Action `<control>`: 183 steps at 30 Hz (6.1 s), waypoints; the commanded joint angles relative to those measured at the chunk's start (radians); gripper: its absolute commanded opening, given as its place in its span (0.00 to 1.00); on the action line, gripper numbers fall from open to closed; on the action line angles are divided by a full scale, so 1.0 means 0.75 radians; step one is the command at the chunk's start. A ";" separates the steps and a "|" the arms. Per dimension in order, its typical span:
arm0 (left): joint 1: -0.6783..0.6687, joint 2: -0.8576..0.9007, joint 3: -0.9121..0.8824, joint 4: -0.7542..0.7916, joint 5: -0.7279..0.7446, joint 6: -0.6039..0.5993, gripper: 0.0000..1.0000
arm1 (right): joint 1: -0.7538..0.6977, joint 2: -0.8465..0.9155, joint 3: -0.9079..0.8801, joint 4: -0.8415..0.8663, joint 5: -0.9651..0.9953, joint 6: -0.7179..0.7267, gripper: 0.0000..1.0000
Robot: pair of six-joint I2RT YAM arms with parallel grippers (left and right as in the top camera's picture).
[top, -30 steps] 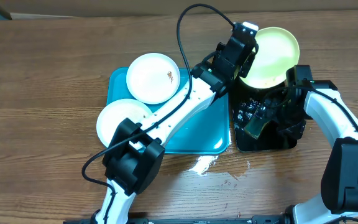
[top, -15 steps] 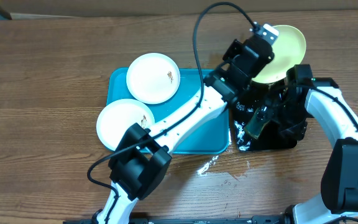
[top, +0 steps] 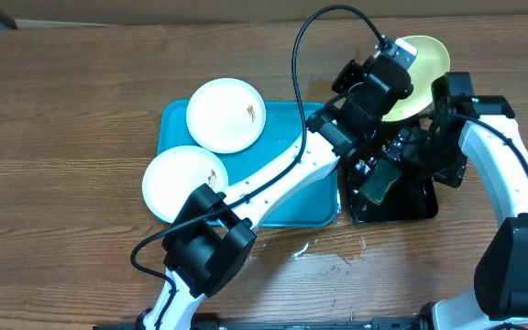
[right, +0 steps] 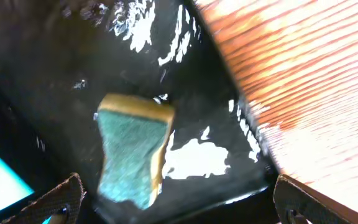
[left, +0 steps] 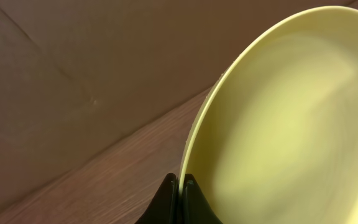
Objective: Clean dirty plates on tray and stack at the side
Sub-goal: 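Hold the yellow plate upright above the black tray with the left gripper, then carry the yellow plate left across the teal tray with the left gripper, then set the yellow plate down left of the teal tray and release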
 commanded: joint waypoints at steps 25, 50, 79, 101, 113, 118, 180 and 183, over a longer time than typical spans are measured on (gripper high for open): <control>0.009 -0.006 0.031 0.070 -0.096 0.025 0.04 | -0.016 -0.025 -0.228 0.199 -0.016 0.011 0.96; 0.010 -0.006 0.031 0.089 -0.127 0.071 0.04 | -0.020 -0.028 -0.123 0.126 -0.138 -0.031 0.99; -0.198 -0.006 0.031 0.272 -0.758 0.489 0.04 | -0.021 -0.046 -0.013 -0.023 -0.150 -0.044 1.00; -0.188 -0.006 0.028 0.062 -0.712 0.250 0.04 | -0.023 -0.046 0.011 -0.021 -0.176 -0.034 1.00; -0.174 -0.007 0.028 0.021 -0.790 0.206 0.04 | -0.025 -0.046 0.193 -0.049 -0.191 0.002 1.00; -0.155 -0.053 0.030 -0.128 -0.694 0.144 0.04 | -0.025 -0.046 0.192 -0.077 -0.190 0.001 1.00; 1.660 -0.493 -0.754 -0.712 0.369 -0.653 0.04 | -0.022 -0.046 0.193 -0.052 -0.250 -0.065 1.00; 1.660 -0.492 -0.755 -0.685 0.365 -0.654 0.04 | -0.022 -0.046 0.193 -0.052 -0.250 -0.065 1.00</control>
